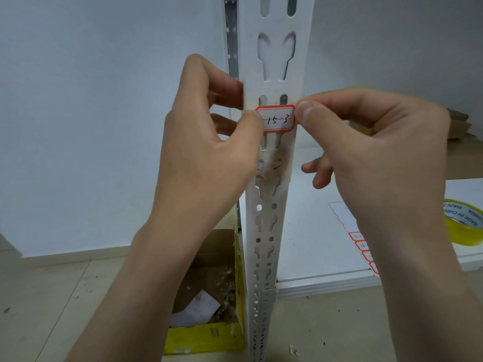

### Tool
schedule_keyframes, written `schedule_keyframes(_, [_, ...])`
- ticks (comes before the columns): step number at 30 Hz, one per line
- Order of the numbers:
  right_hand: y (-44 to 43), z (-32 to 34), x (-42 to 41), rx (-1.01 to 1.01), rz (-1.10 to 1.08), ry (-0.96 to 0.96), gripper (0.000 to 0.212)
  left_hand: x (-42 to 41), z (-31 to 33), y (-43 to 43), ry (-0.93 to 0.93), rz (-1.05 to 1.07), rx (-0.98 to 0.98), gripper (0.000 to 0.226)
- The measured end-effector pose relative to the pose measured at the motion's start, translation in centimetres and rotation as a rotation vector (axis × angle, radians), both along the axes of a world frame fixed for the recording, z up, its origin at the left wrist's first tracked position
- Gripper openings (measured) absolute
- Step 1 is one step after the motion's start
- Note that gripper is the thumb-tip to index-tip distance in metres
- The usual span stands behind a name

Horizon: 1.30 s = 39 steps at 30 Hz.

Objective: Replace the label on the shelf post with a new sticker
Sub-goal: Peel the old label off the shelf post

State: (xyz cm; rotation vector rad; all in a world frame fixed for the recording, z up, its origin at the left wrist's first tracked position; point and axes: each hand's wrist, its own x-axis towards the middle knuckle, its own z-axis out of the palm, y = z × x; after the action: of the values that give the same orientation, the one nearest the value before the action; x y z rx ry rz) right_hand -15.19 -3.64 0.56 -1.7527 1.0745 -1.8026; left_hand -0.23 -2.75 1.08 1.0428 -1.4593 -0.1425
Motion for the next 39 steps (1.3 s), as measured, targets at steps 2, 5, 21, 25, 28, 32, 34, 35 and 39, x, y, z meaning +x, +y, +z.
schedule_keyframes(2, [0.08, 0.04, 0.10, 0.004, -0.007, 0.013, 0.013, -0.02, -0.02, -0.01, -0.001, 0.004, -0.002, 0.022])
schedule_keyframes(5, [0.21, 0.20, 0.20, 0.029, -0.008, 0.041, 0.008, -0.03, -0.07, -0.03, 0.003, 0.003, -0.013, 0.022])
schedule_keyframes(21, [0.31, 0.25, 0.06, 0.061, -0.010, 0.066, 0.013, -0.02, -0.10, -0.03, -0.005, 0.023, -0.013, 0.019])
schedule_keyframes(25, [0.40, 0.39, 0.15, 0.042, -0.023, 0.052, 0.014, 0.07, -0.20, -0.06, -0.009, 0.026, -0.009, 0.019])
schedule_keyframes(28, [0.45, 0.51, 0.28, 0.055, -0.008, 0.081, 0.010, 0.05, -0.15, 0.02, -0.005, 0.025, -0.005, 0.020])
schedule_keyframes(32, [0.34, 0.67, 0.33, 0.080, 0.005, 0.075, 0.006, -0.07, 0.05, 0.13, -0.020, 0.015, 0.003, 0.021])
schedule_keyframes(34, [0.36, 0.62, 0.44, 0.082, 0.020, 0.074, 0.006, 0.00, 0.05, 0.13, -0.021, 0.007, 0.003, 0.020])
schedule_keyframes(35, [0.42, 0.55, 0.51, 0.079, 0.037, 0.074, 0.007, 0.04, 0.05, 0.13, -0.021, 0.004, 0.001, 0.019])
schedule_keyframes(39, [0.50, 0.29, 0.34, 0.049, 0.025, 0.070, 0.012, 0.02, 0.09, 0.18, -0.014, -0.007, -0.003, 0.021])
